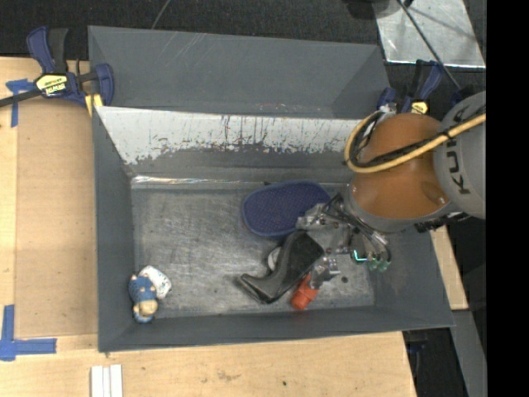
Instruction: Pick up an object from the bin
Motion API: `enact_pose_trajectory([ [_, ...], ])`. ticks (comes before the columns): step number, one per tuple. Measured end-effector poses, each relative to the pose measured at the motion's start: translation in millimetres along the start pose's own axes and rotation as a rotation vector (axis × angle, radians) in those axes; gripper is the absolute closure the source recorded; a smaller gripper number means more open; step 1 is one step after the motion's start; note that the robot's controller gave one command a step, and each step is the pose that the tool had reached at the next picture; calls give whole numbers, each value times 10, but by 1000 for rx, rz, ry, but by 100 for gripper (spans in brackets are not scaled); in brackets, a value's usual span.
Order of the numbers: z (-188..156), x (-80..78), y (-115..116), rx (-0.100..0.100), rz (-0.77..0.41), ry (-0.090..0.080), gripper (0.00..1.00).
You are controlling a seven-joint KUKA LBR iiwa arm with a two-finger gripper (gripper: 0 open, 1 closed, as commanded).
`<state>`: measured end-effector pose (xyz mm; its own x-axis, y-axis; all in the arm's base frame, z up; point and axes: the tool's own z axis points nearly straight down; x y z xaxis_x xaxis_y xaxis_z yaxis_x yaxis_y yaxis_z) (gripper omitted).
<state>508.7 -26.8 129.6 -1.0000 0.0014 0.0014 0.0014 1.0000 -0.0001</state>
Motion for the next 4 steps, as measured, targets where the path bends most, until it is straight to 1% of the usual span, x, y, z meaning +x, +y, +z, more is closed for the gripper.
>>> enact_pose_trajectory([
  [1, 334, -343, 44, 1, -156, -15, 0],
  [2, 486, -653, 40, -2, -111, 42, 0],
  [3, 483, -652, 41, -2, -110, 39, 100],
  [4, -126, -712, 82, 0, -91, -5, 100],
])
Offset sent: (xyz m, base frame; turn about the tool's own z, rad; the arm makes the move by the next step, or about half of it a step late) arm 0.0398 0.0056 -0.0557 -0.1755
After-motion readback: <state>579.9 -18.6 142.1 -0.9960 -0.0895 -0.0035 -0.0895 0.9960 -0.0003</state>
